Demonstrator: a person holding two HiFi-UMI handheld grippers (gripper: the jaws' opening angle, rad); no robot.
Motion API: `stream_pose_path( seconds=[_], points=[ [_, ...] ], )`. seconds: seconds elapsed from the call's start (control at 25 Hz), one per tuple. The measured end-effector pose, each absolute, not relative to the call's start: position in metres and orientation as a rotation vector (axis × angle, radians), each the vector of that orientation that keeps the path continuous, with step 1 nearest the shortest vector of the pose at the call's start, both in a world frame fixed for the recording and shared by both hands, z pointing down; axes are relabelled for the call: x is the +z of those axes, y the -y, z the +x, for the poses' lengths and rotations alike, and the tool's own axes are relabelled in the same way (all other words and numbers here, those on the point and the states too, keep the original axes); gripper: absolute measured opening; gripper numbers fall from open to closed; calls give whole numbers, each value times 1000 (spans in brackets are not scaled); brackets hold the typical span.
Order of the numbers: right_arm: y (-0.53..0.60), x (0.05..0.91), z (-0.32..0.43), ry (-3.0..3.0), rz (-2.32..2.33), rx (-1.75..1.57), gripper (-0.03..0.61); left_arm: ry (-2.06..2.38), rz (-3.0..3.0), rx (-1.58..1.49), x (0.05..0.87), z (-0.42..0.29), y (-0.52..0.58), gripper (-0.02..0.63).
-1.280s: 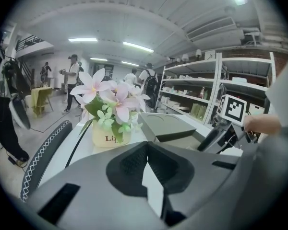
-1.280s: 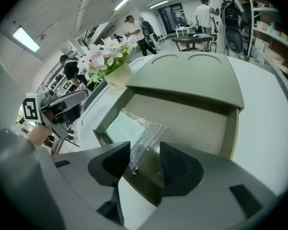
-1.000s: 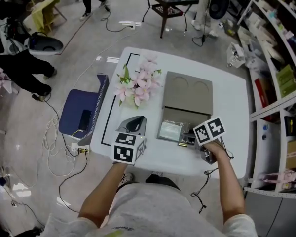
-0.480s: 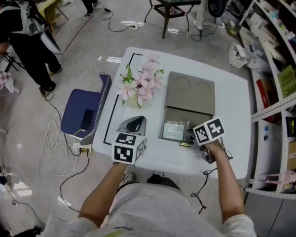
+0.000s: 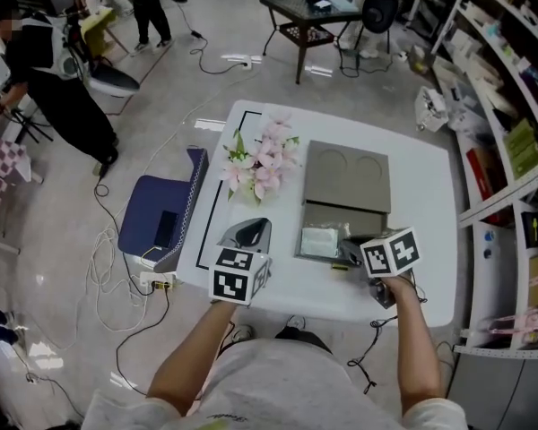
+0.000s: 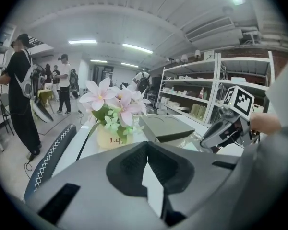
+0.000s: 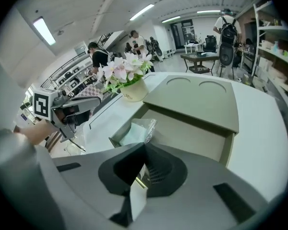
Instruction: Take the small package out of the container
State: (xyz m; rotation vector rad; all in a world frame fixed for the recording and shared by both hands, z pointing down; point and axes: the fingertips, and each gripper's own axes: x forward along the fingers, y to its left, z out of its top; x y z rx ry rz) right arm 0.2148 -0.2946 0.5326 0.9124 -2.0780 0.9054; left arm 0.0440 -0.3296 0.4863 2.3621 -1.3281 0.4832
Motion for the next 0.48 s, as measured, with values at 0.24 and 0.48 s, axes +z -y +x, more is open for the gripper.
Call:
stream_pose_path(
  seconds=[0.24,0.48],
  points=[
    [291,505,208,2169,985,872,6,1328,2398,482,473,41,325,3],
    [284,469,201,2266,1073,816,5,1324,2445,464,455,37,321,3]
  ],
)
